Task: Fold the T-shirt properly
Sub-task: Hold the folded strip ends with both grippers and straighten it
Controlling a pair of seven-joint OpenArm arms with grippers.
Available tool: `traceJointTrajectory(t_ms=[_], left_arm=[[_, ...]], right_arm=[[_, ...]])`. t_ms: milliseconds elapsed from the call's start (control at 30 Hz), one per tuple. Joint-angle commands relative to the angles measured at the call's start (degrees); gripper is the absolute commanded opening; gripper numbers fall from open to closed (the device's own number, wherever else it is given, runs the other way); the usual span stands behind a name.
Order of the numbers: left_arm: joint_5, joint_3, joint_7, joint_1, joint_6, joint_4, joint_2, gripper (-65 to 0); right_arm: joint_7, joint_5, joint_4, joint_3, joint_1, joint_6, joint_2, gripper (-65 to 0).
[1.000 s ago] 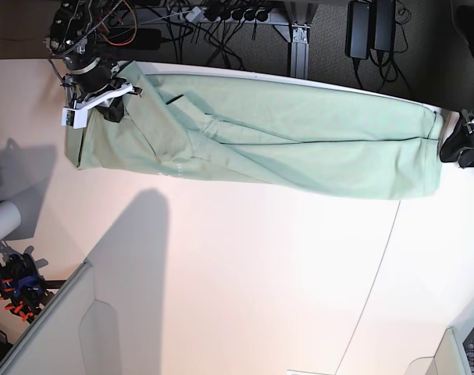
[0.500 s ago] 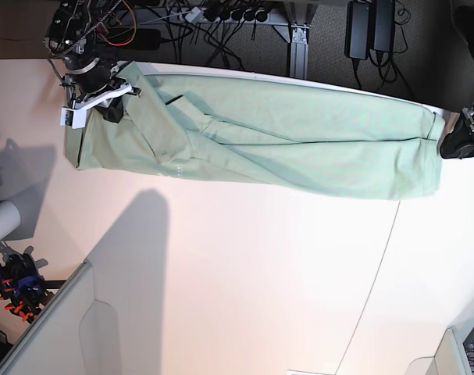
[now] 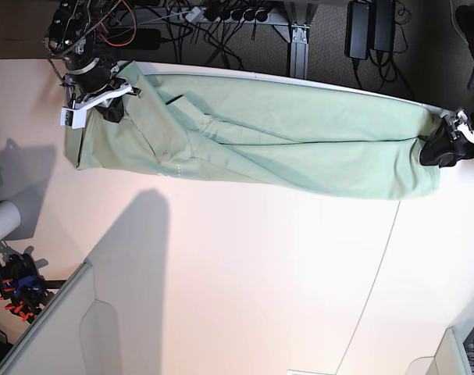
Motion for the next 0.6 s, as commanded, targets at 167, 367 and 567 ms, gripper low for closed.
traceJointTrajectory(t_ms=[167, 367, 567], left_arm=[[-2.14, -0.66, -0.48, -0.92, -0.73, 0.7, -1.97, -19.7], [-5.64, -0.63, 2.4, -1.25, -0.73, 0.81, -2.54, -19.7], [-0.33, 0.07, 1.09, -1.25, -0.73, 0.81, -2.01, -19.7]], right_arm=[[-0.66, 0.04, 0.44, 0.37, -0.07, -0.13, 0.81, -65.0], [-0.66, 0.04, 0.44, 0.37, -0.04, -0.13, 0.81, -65.0], [-0.66, 0.07, 0.44, 0.37, -0.02, -0.13, 0.81, -65.0]])
